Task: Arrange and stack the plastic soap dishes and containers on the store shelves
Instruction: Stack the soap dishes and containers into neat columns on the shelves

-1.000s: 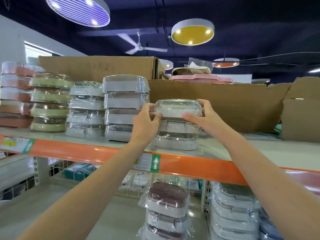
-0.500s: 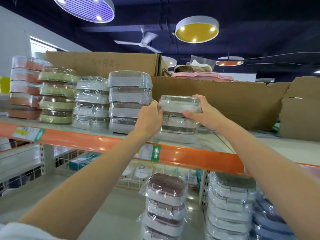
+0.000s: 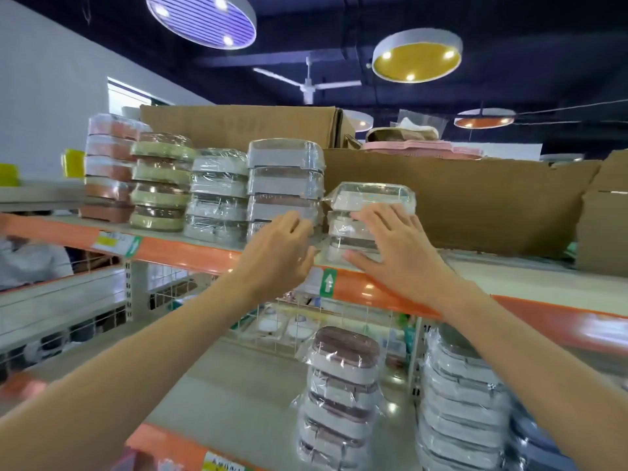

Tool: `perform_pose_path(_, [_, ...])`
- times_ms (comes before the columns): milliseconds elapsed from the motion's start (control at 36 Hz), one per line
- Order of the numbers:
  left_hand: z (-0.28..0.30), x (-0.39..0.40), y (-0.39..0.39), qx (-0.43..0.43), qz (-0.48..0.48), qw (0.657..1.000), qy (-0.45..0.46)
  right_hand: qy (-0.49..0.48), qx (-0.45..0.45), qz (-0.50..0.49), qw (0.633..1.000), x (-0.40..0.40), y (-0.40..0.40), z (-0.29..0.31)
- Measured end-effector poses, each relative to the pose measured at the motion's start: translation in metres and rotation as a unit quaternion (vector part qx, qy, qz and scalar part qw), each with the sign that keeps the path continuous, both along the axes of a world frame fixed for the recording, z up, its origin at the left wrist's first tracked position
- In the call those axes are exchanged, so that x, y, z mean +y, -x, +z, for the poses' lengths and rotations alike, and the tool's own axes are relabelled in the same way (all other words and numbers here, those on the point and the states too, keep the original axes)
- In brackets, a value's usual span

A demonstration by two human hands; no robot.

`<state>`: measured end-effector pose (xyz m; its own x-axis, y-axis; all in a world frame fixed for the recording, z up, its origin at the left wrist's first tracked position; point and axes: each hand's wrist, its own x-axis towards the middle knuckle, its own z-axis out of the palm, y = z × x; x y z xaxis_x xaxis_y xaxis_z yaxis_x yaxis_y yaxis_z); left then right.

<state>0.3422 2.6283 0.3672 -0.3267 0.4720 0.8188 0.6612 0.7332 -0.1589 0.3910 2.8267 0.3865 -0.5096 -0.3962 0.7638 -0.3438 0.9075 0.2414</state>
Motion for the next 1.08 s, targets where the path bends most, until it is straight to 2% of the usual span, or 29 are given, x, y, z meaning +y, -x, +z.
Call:
perform_pose_path(167, [-0.040,-0.028,-0.021,0.020,-0.060,0.996,0.066,-0.096,0.023,0.117,0.988,-0.010,-0.028,-0.057])
perform_pose_path(306, [-0.073,-0.035,-0.026,-0.003,-0.093,0.988,0.121,-0.119,-0.035,0.145,0.982,0.001,-0.026,-0.112])
perform_pose_path(389, [-0.092,-0.032,-0.018,-0.040,-0.085,0.984,0.150,-0.090,-0.093,0.119,0.984,0.005,-0.018,-0.127])
perform_pose_path(472, [-0.107,-0.026,-0.009,-0.090,-0.062,0.978,0.177,-0.022,-0.198,0.012,0.980,0.004,-0.010,-0.130])
perform_pose_path(528, [-0.113,-0.023,-0.003,-0.108,-0.054,0.977,0.178,0.015,-0.311,-0.067,0.948,0.009,0.001,-0.135])
perform_pose_path(694, [-0.125,-0.012,0.007,-0.132,-0.048,0.979,0.149,0.065,-0.429,-0.145,0.889,0.019,0.032,-0.145])
perform_pose_path(833, [-0.134,-0.008,0.012,-0.142,-0.058,0.976,0.155,0.103,-0.470,-0.159,0.862,0.024,0.046,-0.155])
perform_pose_path(944, [-0.139,-0.006,0.012,-0.141,-0.070,0.975,0.155,0.123,-0.474,-0.161,0.857,0.022,0.052,-0.159])
perform_pose_path(1083, [-0.146,-0.008,0.015,-0.158,-0.068,0.972,0.161,0.205,-0.461,-0.125,0.854,0.018,0.056,-0.161])
